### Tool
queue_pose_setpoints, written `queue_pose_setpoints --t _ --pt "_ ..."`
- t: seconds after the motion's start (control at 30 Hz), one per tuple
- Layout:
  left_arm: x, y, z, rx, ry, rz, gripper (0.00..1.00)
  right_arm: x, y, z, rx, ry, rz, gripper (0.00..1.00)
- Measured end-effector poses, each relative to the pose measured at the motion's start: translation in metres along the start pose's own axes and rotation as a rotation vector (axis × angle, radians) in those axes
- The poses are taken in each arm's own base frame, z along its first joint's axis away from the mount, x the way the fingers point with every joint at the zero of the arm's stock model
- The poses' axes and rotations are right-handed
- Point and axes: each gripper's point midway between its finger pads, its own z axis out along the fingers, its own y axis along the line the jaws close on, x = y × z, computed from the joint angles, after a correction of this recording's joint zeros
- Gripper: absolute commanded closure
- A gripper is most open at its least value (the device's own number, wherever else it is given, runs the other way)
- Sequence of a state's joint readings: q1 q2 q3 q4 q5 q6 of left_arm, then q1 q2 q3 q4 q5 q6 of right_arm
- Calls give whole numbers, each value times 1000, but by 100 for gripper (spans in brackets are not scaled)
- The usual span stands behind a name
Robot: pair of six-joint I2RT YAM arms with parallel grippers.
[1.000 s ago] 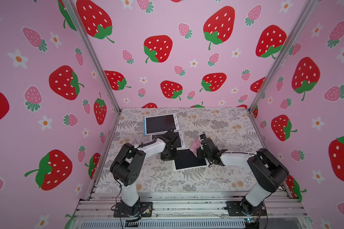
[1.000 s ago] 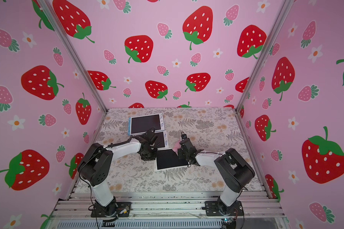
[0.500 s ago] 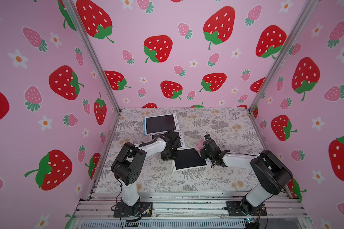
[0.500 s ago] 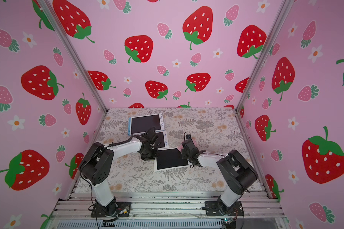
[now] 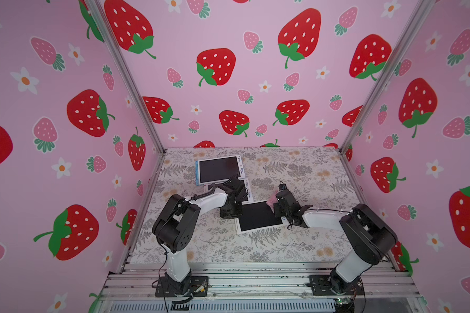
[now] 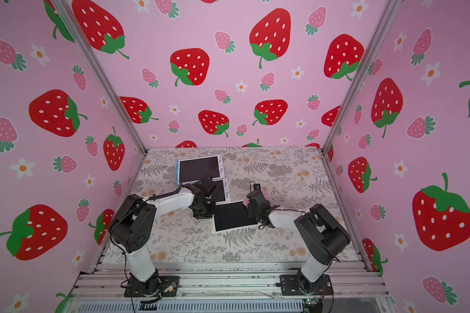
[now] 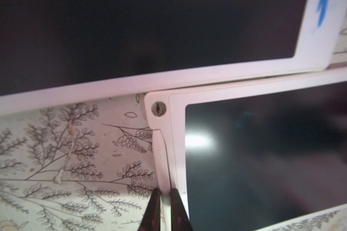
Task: Wipe the drawing tablet
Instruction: Wipe the dirt from the drawing tablet.
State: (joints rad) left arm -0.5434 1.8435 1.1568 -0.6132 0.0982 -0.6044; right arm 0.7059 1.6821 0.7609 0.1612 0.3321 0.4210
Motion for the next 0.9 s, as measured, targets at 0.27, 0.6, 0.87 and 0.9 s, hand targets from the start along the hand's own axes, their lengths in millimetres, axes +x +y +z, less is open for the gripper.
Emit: queue_pose_setpoints --t 0.27,0.6,0.87,0.9 --pt "-1 0 1 -4 3 6 89 -9 -54 14 119 -23 89 100" --pt "-1 0 1 -9 8 7 90 -6 10 12 78 -100 -91 100" --pt "-2 0 1 -11 8 13 90 -6 -56 18 156 -114 43 100" --pt "-2 0 1 -11 8 13 90 -6 -59 17 158 -117 51 100"
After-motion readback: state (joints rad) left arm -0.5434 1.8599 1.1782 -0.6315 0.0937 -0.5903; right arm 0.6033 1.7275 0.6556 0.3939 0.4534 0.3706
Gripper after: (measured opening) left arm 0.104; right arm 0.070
